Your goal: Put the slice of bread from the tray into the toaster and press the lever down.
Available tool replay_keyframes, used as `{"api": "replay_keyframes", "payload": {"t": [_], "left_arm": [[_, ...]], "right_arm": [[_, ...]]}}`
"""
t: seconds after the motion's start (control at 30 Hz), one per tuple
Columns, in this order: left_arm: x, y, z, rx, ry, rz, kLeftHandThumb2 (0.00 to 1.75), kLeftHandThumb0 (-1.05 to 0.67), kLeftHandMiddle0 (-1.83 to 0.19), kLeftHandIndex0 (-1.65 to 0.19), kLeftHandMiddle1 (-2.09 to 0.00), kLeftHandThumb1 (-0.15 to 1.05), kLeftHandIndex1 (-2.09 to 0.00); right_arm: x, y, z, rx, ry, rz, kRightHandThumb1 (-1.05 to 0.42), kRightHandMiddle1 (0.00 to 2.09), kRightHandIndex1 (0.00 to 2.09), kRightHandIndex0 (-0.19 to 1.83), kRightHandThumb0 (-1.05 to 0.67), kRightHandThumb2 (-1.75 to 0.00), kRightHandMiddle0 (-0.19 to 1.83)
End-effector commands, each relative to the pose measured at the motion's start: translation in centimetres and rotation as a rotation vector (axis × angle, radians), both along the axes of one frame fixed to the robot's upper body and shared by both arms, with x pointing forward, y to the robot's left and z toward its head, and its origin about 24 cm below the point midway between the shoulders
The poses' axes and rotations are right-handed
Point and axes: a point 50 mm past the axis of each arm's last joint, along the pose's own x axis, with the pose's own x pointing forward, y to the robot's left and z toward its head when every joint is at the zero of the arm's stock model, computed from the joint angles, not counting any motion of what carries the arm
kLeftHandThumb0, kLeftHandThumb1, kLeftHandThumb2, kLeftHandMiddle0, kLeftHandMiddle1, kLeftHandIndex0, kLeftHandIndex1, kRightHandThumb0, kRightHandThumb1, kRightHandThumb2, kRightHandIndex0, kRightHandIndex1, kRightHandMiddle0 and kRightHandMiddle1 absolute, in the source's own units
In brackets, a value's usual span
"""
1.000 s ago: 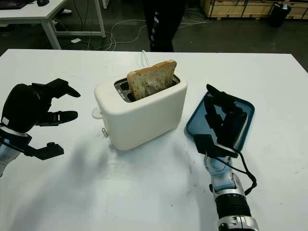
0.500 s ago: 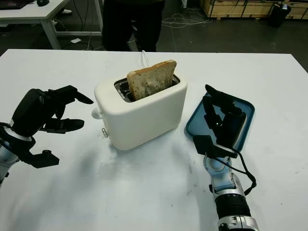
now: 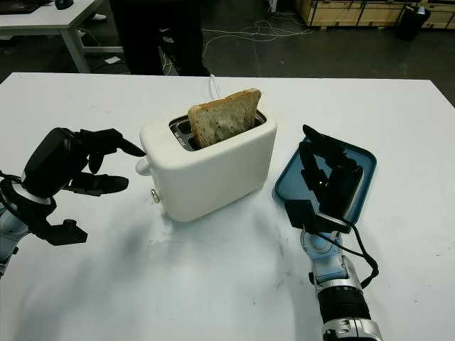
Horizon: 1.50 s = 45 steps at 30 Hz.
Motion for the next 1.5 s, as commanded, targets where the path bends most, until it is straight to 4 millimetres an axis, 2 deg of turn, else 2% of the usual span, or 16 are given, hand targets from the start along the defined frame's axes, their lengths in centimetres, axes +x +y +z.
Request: {"api": "replay_keyframes", "payload": {"t": [0.0,0.33,0.5,0.63,1.23,1.47], "left_arm": [[0.1,-0.3,0.3,0.035,-0.005,-0.015,0.49,-0.94,-1.09,-0.61,-1.74,0.92,-0.71],[0.1,-0.4,0.6,0.089,0.016,-0.019,0.49,-0.93,-1.09,-0.66,-1.74,0.92,-0.72],[0.1,-0.5,0.5,0.096,0.025,-0.019,0.47,-0.90,-1.08,-0.87,-1.72,0.92,-0.65],[0.1,-0.5,0.4,0.098,0.031,-0.014,0.47,-0.89,-1.09,-0.93,-1.69,0.92,-0.60],[0.2,-0.7,0.0,0.128,0.042,-0.003,0.50,-0.90,-1.09,-0.90,-1.71,0.92,-0.54],[0.4,-0.8,-0.8,0.113,0.076,0.005,0.48,-0.90,-1.10,-0.90,-1.68,0.92,-0.56]], "right_arm": [[0.1,-0.1,0.3,0.006,-0.017,0.006,-0.92,0.00,0.29,1.11,-0.38,-0.21,1.07],[0.1,-0.1,0.3,0.010,-0.013,0.006,-0.92,0.00,0.28,1.12,-0.39,-0.21,1.07],[0.0,-0.1,0.3,0.004,-0.010,0.000,-0.92,0.00,0.28,1.12,-0.40,-0.22,1.07],[0.0,-0.1,0.3,0.001,-0.014,0.000,-0.92,0.00,0.27,1.12,-0.40,-0.22,1.07],[-0.1,-0.3,0.2,0.002,-0.015,0.013,-0.92,0.00,0.26,1.13,-0.38,-0.21,1.07],[-0.1,-0.3,0.2,0.007,-0.014,0.017,-0.92,0.00,0.25,1.13,-0.39,-0.22,1.07]]}}
